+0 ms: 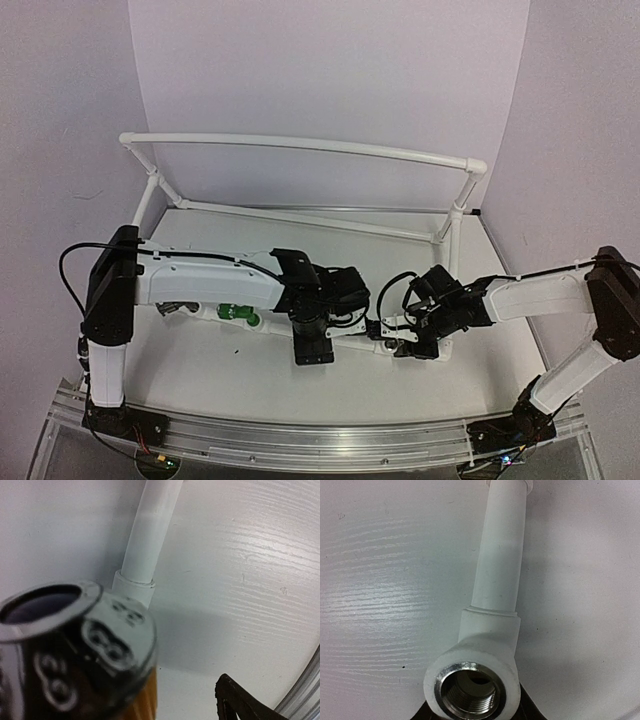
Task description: Install the water faucets
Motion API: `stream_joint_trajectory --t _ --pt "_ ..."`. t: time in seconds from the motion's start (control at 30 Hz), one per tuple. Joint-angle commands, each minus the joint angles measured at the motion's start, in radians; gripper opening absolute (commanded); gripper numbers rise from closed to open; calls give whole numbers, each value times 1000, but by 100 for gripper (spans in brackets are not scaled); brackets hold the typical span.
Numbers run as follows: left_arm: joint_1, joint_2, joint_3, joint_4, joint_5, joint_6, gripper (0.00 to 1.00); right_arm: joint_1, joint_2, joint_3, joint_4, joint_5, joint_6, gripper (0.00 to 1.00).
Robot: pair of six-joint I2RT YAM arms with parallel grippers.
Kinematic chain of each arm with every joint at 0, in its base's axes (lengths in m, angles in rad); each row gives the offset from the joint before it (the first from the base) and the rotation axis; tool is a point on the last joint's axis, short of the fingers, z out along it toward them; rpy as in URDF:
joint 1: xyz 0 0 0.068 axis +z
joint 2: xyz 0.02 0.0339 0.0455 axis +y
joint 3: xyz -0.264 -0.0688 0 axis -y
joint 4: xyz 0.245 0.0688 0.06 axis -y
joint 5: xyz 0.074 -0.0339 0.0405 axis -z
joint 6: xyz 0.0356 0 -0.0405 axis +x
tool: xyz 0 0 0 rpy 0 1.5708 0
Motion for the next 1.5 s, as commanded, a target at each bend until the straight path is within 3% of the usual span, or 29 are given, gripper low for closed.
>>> stream_joint_trajectory --t 0.0,0.13,0.37,0.47,0.63,0.67,0.73,0.8,0.97,1.07,1.23,1.47 --pt "1 3 -6 -56 21 4 88 35 10 26 27 -149 45 0" --pt "3 -9 6 -65 -1 -19 99 35 10 26 27 -149 44 0" --pt "41 -35 92 -121 -207 -230 100 35 12 30 26 -150 46 0" --pt "58 -49 140 -179 -175 -351 100 35 13 34 27 -152 48 2" --pt "58 -116 91 -159 -92 -431 100 35 13 46 28 -156 65 22" --pt "57 -138 76 -146 -77 -452 100 35 14 53 27 -156 78 29" --pt "56 -185 25 -89 -53 -482 100 35 7 63 25 -155 96 53" --pt "58 -252 -33 -12 -35 -521 100 35 -14 80 21 -157 115 68" --pt "58 -395 -157 118 -81 -679 100 34 -96 155 -24 -181 182 84" --pt "58 -468 -228 177 -99 -794 100 34 -130 206 -69 -205 209 87" --pt "58 -526 -323 243 0 -912 100 32 -123 286 -139 -235 228 86" --pt "58 -531 -425 308 10 -1046 92 32 -52 395 -174 -251 261 62"
